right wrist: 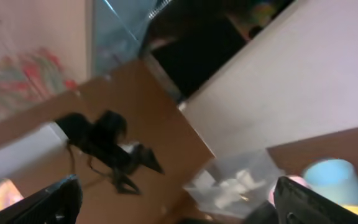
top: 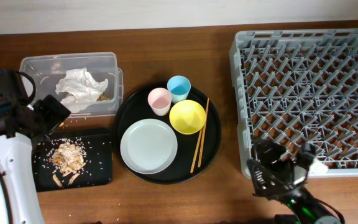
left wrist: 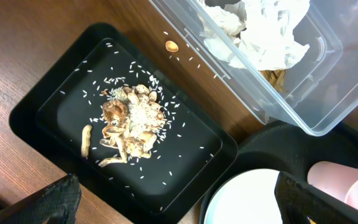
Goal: Sort waste into correct bins and load items into the dishwasher rack
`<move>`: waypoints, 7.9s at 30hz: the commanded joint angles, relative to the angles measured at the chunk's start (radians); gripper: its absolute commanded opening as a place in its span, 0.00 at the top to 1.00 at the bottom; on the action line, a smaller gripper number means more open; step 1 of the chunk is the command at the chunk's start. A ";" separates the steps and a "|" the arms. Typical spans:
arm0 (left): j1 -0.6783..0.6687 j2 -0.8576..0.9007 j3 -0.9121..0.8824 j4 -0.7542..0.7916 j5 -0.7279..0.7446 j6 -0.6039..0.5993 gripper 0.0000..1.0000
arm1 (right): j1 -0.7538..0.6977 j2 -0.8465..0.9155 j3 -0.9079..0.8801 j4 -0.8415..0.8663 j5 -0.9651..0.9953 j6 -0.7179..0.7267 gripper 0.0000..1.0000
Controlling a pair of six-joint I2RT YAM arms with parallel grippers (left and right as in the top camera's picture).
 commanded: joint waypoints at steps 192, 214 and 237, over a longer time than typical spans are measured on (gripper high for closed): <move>0.005 -0.013 0.008 -0.002 -0.003 0.006 0.01 | -0.525 1.728 1.590 -1.291 0.098 -0.932 0.27; 0.005 -0.013 0.008 -0.002 -0.003 0.006 0.01 | -0.364 1.925 1.591 -1.250 0.496 -0.883 0.54; 0.005 -0.013 0.008 -0.002 -0.003 0.006 0.01 | -0.365 1.985 1.613 -1.344 0.607 -0.853 0.95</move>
